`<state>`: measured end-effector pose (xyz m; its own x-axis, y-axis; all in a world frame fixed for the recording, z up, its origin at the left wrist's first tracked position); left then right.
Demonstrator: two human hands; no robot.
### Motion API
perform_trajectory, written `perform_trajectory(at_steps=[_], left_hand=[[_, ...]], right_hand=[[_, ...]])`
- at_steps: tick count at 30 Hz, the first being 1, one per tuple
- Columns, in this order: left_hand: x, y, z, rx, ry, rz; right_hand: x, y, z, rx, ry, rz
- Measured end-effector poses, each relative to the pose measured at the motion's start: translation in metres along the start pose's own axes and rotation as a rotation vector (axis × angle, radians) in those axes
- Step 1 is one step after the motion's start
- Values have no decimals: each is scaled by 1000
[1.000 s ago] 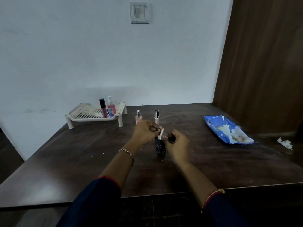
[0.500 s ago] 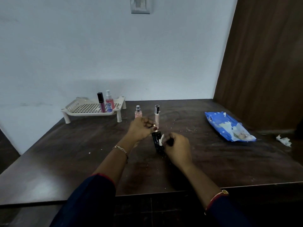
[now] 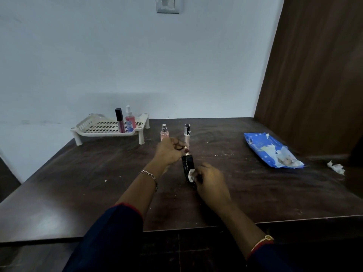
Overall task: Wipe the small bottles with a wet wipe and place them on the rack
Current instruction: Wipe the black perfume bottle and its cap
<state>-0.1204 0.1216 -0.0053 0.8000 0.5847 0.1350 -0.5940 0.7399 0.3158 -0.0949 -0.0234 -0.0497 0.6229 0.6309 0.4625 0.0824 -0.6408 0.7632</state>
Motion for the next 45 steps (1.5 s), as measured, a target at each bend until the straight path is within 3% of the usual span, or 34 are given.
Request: perform_trajectory(at_steps=[10,22,31,34,39,45], left_hand=[[3,-3,5,85,-28,22],[4,-4,13,120,70,-16],[9,-6,18,356,20,0],[11,-8,18,354,31,-11],[14,-10,16,287,42,-32],[15,-7,13,316,60,1]], right_hand=[[23,17,-23,4,59,121],[8,6,5,71,-143,-2],[32,21,-3,165,-148,150],[19,14,5,206,-214,175],[4,6,15,163,-234,77],[32,16,2,237,-221,181]])
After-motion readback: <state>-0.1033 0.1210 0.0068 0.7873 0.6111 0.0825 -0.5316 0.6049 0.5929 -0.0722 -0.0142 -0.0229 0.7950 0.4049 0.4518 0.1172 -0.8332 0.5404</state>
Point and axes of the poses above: each hand's wrist, its own x-axis towards the middle knuckle, its own y-axis out of the back of the hand, z = x × y, the point moved 3 cm from there along x, towards the middle knuckle
